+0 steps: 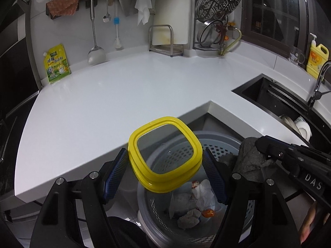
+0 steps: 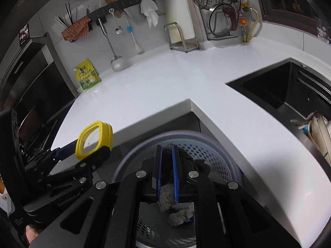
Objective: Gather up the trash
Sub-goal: 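Carry the yellow lid and grey cloth in both grippers over the bin, then open both grippers to drop the lid and cloth into the bin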
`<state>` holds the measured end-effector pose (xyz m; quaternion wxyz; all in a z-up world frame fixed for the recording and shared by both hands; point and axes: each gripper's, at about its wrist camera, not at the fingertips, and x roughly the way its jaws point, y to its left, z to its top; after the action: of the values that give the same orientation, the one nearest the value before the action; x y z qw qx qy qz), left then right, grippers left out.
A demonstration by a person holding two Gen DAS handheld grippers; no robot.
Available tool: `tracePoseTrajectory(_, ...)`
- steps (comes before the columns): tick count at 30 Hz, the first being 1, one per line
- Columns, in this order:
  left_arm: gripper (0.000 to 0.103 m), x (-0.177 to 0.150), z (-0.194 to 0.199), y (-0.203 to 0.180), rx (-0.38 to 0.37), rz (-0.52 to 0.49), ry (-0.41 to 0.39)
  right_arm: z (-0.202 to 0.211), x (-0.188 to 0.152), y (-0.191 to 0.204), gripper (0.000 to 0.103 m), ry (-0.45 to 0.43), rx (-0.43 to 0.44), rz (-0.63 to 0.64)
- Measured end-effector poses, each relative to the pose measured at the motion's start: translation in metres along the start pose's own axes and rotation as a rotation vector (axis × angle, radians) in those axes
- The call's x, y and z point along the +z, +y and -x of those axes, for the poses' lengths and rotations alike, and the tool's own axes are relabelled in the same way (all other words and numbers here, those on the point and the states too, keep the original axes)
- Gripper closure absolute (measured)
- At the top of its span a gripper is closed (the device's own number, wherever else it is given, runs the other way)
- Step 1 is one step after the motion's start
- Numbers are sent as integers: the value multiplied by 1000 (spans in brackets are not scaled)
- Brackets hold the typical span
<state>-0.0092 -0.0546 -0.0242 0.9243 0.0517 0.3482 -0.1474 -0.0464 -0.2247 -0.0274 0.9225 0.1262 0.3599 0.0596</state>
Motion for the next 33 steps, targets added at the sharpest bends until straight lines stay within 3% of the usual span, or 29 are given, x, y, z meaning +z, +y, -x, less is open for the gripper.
tracePoseTrajectory(11,32,-32,-1,-7,-6,-2,45,-4,-41,-5,94,36,-30,6)
tracePoseTrajectory(26,28,-38,-9,-9,-4,6,81,-11,-48,-12,93,57,-21,-8)
tracePoseTrajectory(27,27,-38,-10,-8,-2,9,84,-10,-48,-12,91,52,-20,-8)
tracePoseTrajectory(29,18,-38,-10,-6,4,20,86,-6,-47,-12,73,35,-25,-9)
tracePoseTrajectory(33,17,-38,-10,-2,10,30,89,-2,-48,-11,70,21,-35,-9)
